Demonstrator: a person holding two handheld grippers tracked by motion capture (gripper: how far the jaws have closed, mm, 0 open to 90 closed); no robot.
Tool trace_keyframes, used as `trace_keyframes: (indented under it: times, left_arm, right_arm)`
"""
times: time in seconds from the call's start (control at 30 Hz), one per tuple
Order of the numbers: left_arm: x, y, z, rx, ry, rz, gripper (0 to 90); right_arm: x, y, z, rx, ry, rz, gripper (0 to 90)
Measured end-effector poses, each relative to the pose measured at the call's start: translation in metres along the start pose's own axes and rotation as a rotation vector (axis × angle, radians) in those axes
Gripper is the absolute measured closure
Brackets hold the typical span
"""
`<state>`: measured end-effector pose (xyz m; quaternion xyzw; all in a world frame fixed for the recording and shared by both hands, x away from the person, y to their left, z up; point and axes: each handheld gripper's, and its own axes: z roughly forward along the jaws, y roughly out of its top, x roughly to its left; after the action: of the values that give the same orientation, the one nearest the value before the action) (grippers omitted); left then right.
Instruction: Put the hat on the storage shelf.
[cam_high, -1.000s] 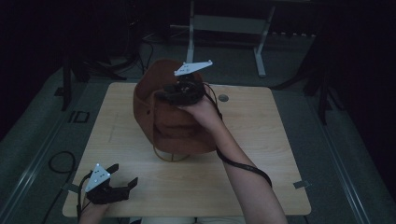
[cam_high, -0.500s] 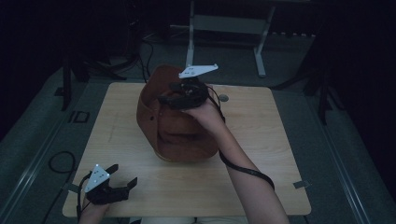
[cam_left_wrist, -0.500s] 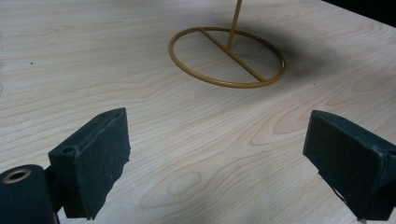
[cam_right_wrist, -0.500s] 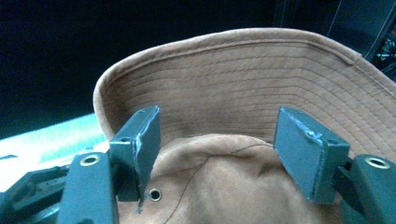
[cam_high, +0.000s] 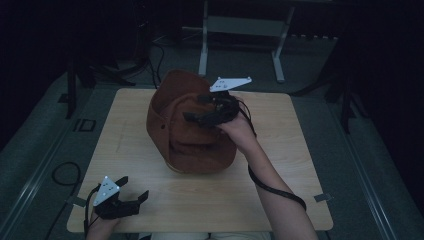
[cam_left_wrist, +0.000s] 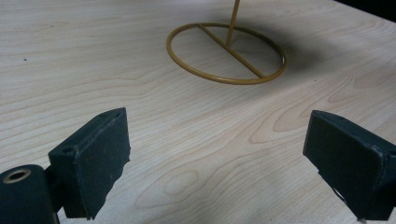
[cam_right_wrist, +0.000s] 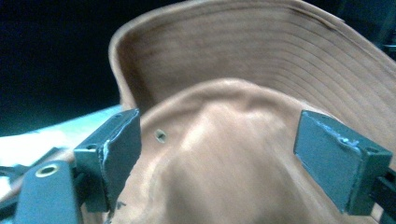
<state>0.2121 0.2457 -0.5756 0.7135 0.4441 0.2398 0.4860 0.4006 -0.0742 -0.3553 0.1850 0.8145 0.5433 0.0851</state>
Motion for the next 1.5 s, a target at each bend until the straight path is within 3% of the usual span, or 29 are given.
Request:
trace_keyframes:
  times: [0.17, 0.37, 0.5, 0.9, 1.3, 1.5]
  left_arm:
    - [0.001, -0.001, 0.000, 0.003, 0.020, -0.001, 8.0]
    - [0.006, -0.001, -0.001, -0.013, 0.049, -0.032, 8.0]
    - [0.007, -0.002, -0.003, -0.015, 0.058, -0.037, 8.0]
    - [0.006, -0.002, -0.001, -0.008, 0.045, -0.027, 8.0]
    - [0.004, -0.002, -0.001, -0.006, 0.047, -0.026, 8.0]
    - [0.004, -0.002, 0.000, -0.003, 0.046, -0.025, 8.0]
  right_arm:
    - [-0.006, -0.013, -0.009, 0.006, -0.023, 0.023, 15.4]
    - [-0.015, -0.031, -0.020, 0.046, -0.050, 0.012, 15.4]
    - [-0.019, -0.044, -0.030, 0.038, -0.052, 0.031, 15.4]
    - [-0.022, -0.087, -0.061, 0.022, -0.083, 0.052, 16.6]
    - [-0.034, -0.154, -0.089, 0.031, -0.146, 0.122, 16.6]
    - [-0.038, -0.188, -0.097, 0.063, -0.169, 0.161, 16.6]
